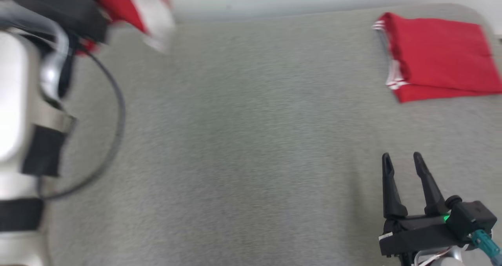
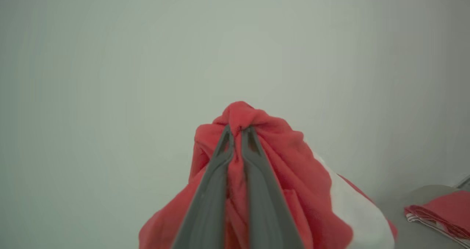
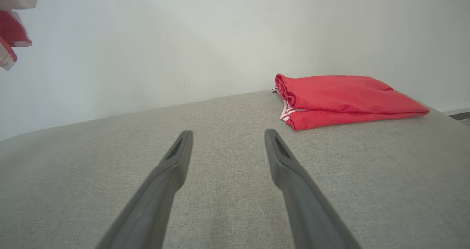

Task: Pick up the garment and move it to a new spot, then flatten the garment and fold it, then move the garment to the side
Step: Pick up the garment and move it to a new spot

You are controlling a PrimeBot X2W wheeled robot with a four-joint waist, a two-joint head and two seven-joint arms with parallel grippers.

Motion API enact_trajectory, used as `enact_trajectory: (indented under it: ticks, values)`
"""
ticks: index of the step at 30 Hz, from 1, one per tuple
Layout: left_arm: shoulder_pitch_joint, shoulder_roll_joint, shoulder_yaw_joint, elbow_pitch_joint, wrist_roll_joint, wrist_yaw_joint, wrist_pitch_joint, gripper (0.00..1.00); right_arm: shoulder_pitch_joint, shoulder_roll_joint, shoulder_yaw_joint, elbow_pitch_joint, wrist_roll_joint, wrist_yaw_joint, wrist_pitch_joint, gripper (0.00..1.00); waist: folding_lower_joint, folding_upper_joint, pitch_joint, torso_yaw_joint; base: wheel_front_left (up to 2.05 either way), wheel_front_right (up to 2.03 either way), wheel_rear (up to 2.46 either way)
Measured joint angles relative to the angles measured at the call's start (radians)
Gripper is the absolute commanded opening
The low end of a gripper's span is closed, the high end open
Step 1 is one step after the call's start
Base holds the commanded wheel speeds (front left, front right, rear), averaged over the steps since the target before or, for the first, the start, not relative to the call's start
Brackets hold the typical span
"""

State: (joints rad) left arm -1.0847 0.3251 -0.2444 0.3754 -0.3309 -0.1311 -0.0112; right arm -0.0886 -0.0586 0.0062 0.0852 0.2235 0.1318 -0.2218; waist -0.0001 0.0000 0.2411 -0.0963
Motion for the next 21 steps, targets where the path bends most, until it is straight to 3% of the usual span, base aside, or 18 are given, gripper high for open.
enact_trajectory:
  ticks: [10, 21]
  values:
    - [0.254, -0.112, -0.094, -0.152, -0.040, 0.044, 0.054, 0.00, 0.029, 0.006, 0.004, 0.042, 0.013, 0.000, -0.020, 1.00, 0.0000, 0.0000, -0.050, -0.126, 0.00, 0.00, 0.00]
    - [0.551, -0.172, -0.205, -0.071, -0.038, 0.070, -0.007, 0.00, 0.034, 0.007, 0.017, 0.061, 0.013, 0.000, -0.026, 1.00, 0.0000, 0.0000, -0.085, -0.191, 0.00, 0.00, 0.00]
